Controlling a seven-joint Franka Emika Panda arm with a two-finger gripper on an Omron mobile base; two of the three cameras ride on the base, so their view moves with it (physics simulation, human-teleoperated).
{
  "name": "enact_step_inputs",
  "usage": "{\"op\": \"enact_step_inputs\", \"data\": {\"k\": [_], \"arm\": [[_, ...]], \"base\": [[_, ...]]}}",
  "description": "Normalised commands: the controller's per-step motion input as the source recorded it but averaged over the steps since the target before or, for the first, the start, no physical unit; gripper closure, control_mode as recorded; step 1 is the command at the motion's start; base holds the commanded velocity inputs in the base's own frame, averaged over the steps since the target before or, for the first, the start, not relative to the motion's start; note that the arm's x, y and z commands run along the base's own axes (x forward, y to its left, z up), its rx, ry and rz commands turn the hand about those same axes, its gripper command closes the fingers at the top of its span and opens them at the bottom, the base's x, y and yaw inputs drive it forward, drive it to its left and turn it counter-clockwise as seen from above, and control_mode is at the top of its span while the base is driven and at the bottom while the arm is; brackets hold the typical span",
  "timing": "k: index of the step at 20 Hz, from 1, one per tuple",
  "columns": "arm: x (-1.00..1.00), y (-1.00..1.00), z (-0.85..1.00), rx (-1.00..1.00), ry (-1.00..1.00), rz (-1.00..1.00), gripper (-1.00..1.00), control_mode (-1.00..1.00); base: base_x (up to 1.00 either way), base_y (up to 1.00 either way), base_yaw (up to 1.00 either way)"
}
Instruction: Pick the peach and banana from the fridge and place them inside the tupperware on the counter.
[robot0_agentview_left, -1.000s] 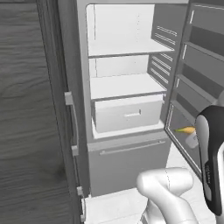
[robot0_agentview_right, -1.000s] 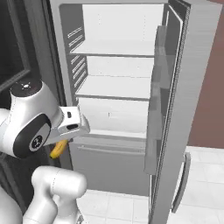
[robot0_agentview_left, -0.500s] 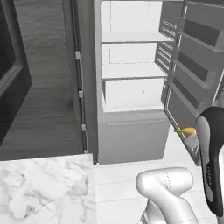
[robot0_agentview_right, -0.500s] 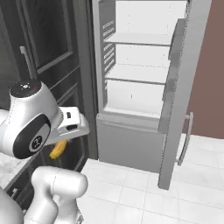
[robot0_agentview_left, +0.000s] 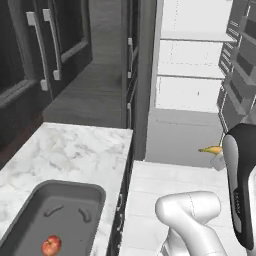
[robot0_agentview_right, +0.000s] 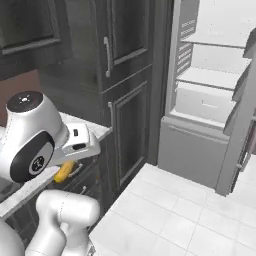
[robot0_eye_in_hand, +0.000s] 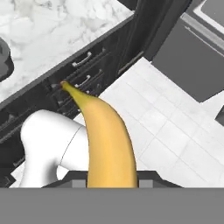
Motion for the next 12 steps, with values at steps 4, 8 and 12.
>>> {"op": "enact_step_inputs", "data": {"k": [4,8,12], "arm": [[0.0,0.0,0.0,0.0,0.0,0.0,1.0,1.0],[0.0,0.0,0.0,0.0,0.0,0.0,1.0,1.0],[0.0,0.0,0.0,0.0,0.0,0.0,1.0,1.0]], "base": [[-1.0,-0.59,0.62],[-0.92,-0.63,0.64],[-0.7,-0.52,0.65]]}}
